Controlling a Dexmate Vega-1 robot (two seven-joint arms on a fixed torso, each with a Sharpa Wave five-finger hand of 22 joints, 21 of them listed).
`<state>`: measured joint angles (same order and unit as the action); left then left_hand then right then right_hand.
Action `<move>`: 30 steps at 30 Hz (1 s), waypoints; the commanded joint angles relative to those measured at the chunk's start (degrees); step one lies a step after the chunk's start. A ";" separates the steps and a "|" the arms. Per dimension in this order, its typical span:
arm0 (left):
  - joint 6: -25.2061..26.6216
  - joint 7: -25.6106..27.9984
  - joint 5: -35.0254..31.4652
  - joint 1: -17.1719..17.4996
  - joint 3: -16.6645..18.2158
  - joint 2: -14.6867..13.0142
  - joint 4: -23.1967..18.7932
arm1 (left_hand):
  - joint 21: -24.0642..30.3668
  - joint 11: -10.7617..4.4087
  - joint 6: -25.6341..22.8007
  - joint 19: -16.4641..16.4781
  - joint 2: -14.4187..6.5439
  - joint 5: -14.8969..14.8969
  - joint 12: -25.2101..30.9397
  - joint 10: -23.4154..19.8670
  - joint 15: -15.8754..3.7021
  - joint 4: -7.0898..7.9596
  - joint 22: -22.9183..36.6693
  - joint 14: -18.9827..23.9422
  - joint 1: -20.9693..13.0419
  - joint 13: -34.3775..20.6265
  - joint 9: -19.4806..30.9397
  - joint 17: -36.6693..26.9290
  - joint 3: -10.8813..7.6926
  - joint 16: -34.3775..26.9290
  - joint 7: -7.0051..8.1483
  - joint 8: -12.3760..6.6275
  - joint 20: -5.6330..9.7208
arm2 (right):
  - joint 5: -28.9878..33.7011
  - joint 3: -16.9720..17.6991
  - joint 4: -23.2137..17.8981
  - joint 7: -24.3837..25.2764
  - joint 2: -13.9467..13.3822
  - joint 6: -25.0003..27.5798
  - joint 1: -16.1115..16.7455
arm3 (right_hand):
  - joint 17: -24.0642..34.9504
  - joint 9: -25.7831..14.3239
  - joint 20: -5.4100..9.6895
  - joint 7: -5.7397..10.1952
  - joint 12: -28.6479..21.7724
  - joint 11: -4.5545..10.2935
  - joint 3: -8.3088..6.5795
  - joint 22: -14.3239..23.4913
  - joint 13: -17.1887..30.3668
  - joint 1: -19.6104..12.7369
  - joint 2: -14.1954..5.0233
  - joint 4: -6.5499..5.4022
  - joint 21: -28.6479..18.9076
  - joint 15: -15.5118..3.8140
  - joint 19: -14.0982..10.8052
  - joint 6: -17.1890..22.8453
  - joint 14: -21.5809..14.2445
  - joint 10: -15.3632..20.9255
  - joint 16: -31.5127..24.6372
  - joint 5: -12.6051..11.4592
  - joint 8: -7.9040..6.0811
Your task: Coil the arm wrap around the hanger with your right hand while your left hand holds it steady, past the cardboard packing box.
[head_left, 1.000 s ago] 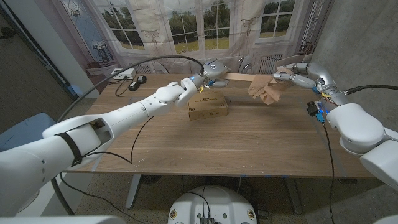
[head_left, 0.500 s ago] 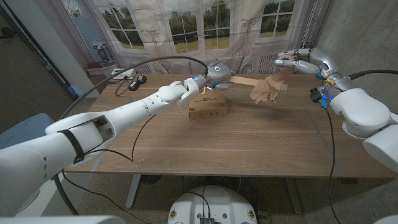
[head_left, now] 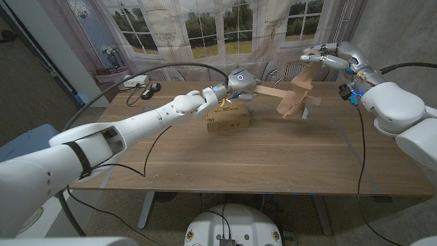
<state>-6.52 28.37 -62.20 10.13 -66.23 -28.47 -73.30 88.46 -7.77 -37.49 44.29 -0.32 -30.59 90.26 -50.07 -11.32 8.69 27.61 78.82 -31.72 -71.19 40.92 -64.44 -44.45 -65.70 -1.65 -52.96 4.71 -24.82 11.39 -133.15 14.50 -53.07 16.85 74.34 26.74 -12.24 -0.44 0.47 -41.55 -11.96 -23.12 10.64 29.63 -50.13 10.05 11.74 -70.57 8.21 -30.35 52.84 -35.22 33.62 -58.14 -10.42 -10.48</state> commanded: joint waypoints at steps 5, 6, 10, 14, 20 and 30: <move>-2.98 7.27 -1.95 0.06 -0.48 -1.46 0.13 | 0.12 -0.62 -1.43 -0.31 0.23 -0.50 0.19 0.17 0.20 0.14 0.02 0.16 -0.45 -0.15 0.04 -0.14 0.21 0.00 -0.80 0.37 3.03 | -4.10 -1.67 4.83 1.19 -0.76 -0.15 -4.39 | 42.02 -0.20 3.76 -5.60 -0.35 12.76 -4.24 0.00 0.52 -19.06 -19.55 -2.95 -0.64 -20.71 3.35 5.38 -24.72 27.42 -0.88 -0.25 -0.48; -3.30 7.65 -1.95 0.07 -0.47 -1.63 0.05 | 0.14 -0.59 -1.32 -0.40 0.24 -0.51 0.17 0.21 0.12 0.15 0.08 0.12 -0.45 -0.15 0.23 -0.21 0.22 -0.03 -0.77 0.30 3.02 | -4.30 -1.78 5.16 1.73 -0.65 0.31 -4.77 | 42.07 -0.20 3.75 -5.61 -0.35 12.85 -4.25 0.00 0.56 -19.05 -19.55 -2.95 -0.68 -20.71 3.37 5.38 -24.74 27.38 -0.88 -0.25 -0.48; -4.38 9.87 -2.02 0.11 -0.47 -1.75 0.49 | -0.07 -0.66 -1.38 -0.32 0.28 -0.57 0.17 0.21 0.18 0.20 -0.26 0.10 -0.43 -0.15 0.09 -0.06 0.26 0.07 -0.73 0.38 3.04 | -5.23 -1.82 6.72 1.77 -0.42 -0.07 -5.45 | 42.29 -0.21 3.86 -5.33 -0.43 12.99 -4.27 -0.02 0.82 -18.98 -19.55 -2.99 -0.80 -20.68 3.57 5.31 -24.75 27.25 -0.84 -0.23 -0.47; -5.38 11.81 -1.67 0.35 -0.21 -1.94 0.47 | 0.05 -0.66 -1.21 -0.48 0.32 -0.62 0.17 0.18 0.32 0.23 -0.02 0.04 -0.42 -0.14 0.19 0.31 0.28 0.32 -0.60 0.39 3.08 | -6.48 -1.99 8.22 1.60 -0.49 0.20 -6.39 | 42.46 -0.22 3.92 -5.33 -0.45 13.13 -4.27 -0.04 0.89 -18.91 -19.55 -3.02 -0.91 -20.66 3.78 5.28 -24.67 27.29 -0.79 -0.20 -0.48; -6.09 15.28 -1.25 0.78 0.34 -1.82 1.21 | 0.00 -0.61 -1.30 -0.51 0.38 -0.72 0.15 0.24 0.22 0.34 -0.09 0.16 -0.32 -0.15 0.15 0.37 0.32 0.33 -0.69 0.41 3.05 | -8.48 -2.20 9.94 0.85 -1.20 1.29 -7.29 | 42.63 -0.23 3.91 -5.23 -0.45 13.00 -4.28 -0.06 0.98 -18.86 -19.53 -3.02 -1.07 -20.70 3.91 5.17 -24.68 27.23 -0.77 -0.16 -0.45; -6.23 20.26 -0.05 1.47 1.24 -1.07 2.99 | -0.03 -0.74 -1.30 -0.46 0.40 -0.95 0.12 0.19 0.37 0.39 -0.18 0.14 -0.27 -0.14 0.20 0.99 0.30 0.73 -0.53 0.36 3.17 | -11.93 -0.41 12.14 -0.43 -1.08 1.23 -5.44 | 42.83 -0.25 3.78 -5.38 -0.37 12.77 -4.35 -0.09 0.94 -18.85 -19.52 -2.97 -1.38 -20.70 3.92 5.17 -24.69 27.22 -0.75 -0.16 -0.47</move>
<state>-11.99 43.47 -63.41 10.88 -66.02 -30.15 -72.10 88.46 -7.81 -37.49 43.88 -0.31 -30.97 90.21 -50.10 -11.32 8.93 27.35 78.82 -31.71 -71.23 41.02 -63.48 -44.20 -65.17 -1.65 -52.74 4.72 -32.87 9.51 -123.42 15.22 -54.10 17.61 67.90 26.74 -12.41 -0.65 0.36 -41.64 -11.96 -23.27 10.38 30.43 -49.99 9.91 11.88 -71.44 8.22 -30.13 52.96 -35.23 33.63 -58.14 -10.31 -10.63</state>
